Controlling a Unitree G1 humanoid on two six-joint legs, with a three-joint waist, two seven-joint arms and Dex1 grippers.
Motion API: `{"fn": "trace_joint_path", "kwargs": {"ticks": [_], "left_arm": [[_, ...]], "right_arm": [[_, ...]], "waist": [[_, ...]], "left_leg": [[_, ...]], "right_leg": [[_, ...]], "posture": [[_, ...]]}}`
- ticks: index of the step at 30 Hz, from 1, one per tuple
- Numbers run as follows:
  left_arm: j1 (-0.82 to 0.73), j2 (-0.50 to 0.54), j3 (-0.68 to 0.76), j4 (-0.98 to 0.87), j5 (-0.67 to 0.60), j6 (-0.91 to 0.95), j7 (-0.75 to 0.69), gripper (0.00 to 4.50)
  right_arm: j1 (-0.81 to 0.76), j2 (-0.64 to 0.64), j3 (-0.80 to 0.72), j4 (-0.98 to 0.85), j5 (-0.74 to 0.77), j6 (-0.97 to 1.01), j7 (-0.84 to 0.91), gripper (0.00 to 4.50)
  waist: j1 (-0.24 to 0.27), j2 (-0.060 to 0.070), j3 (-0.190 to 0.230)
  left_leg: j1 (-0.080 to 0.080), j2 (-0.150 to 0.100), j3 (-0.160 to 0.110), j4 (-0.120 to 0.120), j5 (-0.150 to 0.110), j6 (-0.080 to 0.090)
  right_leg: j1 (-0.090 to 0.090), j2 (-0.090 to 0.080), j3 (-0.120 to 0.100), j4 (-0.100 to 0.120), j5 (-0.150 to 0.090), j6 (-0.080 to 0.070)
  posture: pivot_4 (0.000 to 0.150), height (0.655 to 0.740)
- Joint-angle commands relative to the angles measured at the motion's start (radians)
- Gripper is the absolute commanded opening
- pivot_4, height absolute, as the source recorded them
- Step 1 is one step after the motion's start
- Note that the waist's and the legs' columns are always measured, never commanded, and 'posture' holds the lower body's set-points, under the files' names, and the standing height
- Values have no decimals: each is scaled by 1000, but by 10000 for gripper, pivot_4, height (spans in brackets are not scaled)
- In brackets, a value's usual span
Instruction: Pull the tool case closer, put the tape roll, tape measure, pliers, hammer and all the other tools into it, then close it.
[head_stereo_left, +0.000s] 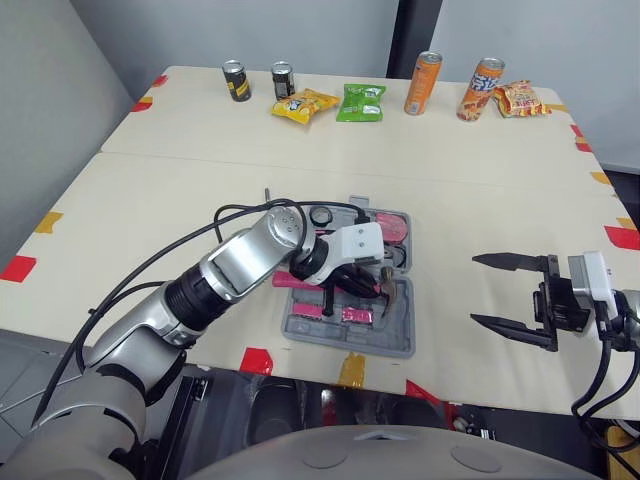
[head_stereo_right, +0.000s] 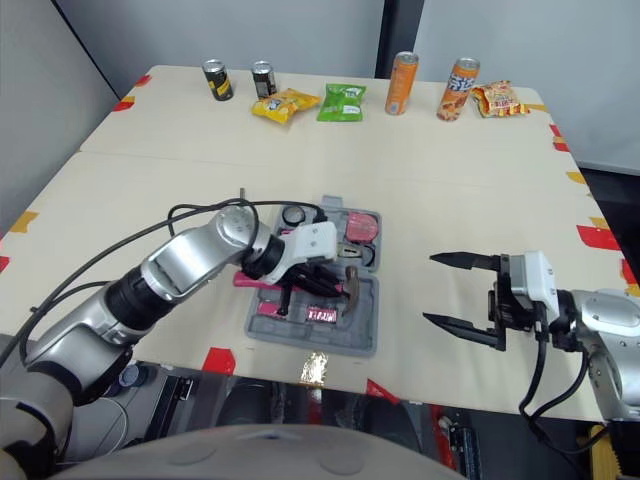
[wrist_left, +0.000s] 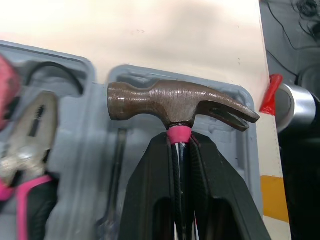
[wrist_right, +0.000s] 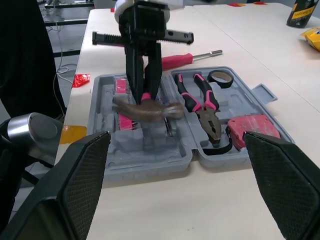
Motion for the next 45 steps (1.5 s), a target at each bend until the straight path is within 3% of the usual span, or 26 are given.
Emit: {"fn": "trace_joint_path", "kwargs": {"ticks": [1, 17, 32, 33, 40, 45], "left_arm": [[-32, -10, -23, 6, 22, -11, -18, 174], [-68, -110, -104, 118, 107, -33, -27, 174], [-83, -147, -102, 160, 106, 7, -60, 174], [-82, -146, -102, 158, 107, 9, -61, 10135], [-79, -146, -97, 147, 116, 18, -49, 34207], [-95, -132, -68, 112, 98, 27, -62, 34207]], "right_arm": [[3, 4, -13, -38, 9, -16, -3, 45000], [24, 5, -19, -34, 5, -31, -7, 45000], [31, 16, -10, -39, 2, -44, -23, 45000], [32, 16, -10, -39, 2, -45, -24, 45000], [36, 20, -8, -39, 0, -50, -27, 45000], [36, 19, -8, -37, 1, -52, -24, 45000]], "waist": [[1, 0, 0], [5, 0, 0], [8, 1, 0], [7, 1, 0], [8, 1, -1], [5, 1, -1]], "left_leg": [[0, 0, 0, 0, 0, 0], [0, -1, 0, 1, 0, 0], [0, -1, 0, 2, 0, 0], [0, -1, 0, 2, 0, 0], [0, -1, 0, 2, 0, 0], [0, -1, 0, 2, 0, 0]], "right_leg": [[0, 0, 0, 0, 0, 0], [0, 1, 0, 1, 0, 0], [0, 3, 1, 1, 0, 0], [0, 3, 1, 1, 0, 0], [1, 2, 1, 2, 0, 0], [1, 2, 1, 2, 0, 0]], "posture": [[1500, 7385], [1500, 7385], [1500, 7385], [1500, 7385], [1500, 7385], [1500, 7385]]}}
